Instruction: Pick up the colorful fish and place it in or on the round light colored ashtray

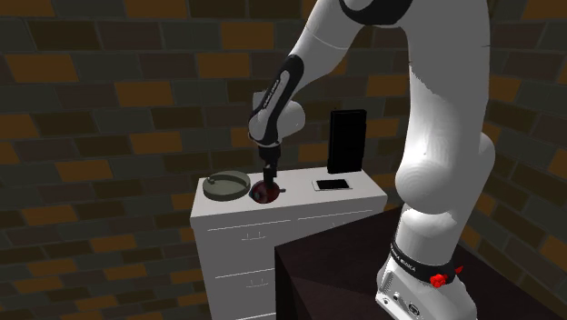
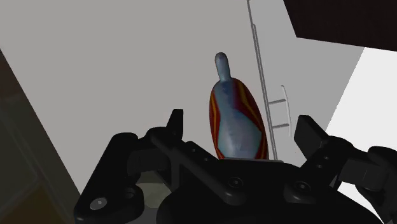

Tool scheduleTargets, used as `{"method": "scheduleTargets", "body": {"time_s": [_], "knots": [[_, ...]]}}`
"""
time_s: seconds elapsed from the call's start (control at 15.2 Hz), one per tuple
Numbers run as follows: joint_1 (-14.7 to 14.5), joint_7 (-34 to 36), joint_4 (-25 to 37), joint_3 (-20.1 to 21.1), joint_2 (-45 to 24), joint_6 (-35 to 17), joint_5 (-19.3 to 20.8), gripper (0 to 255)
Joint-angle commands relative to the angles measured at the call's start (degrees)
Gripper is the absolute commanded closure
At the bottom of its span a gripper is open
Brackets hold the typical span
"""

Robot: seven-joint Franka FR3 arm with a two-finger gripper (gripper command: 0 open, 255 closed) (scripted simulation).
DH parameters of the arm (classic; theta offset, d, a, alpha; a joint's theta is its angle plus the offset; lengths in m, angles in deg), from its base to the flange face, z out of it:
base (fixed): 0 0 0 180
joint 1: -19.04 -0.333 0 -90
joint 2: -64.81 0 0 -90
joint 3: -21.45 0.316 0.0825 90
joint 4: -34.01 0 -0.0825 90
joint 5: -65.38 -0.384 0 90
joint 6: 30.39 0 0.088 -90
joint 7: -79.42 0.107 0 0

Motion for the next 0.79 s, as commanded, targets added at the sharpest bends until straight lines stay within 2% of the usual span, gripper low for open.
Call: {"method": "scheduleTargets", "body": {"time_s": [0.0, 0.13, 0.66, 0.73], "knots": [[0.0, 0.0, -0.1, -0.1, -1.2, -1.4, 0.2, 0], [0.0, 0.2, 0.0, -0.2, -3.1, -3.1, 0.4, 0], [0.0, 0.2, 0.0, -0.2, -3.1, -3.1, 0.4, 0], [0.0, 0.2, 0.0, -0.2, -3.1, -3.1, 0.4, 255]]}}
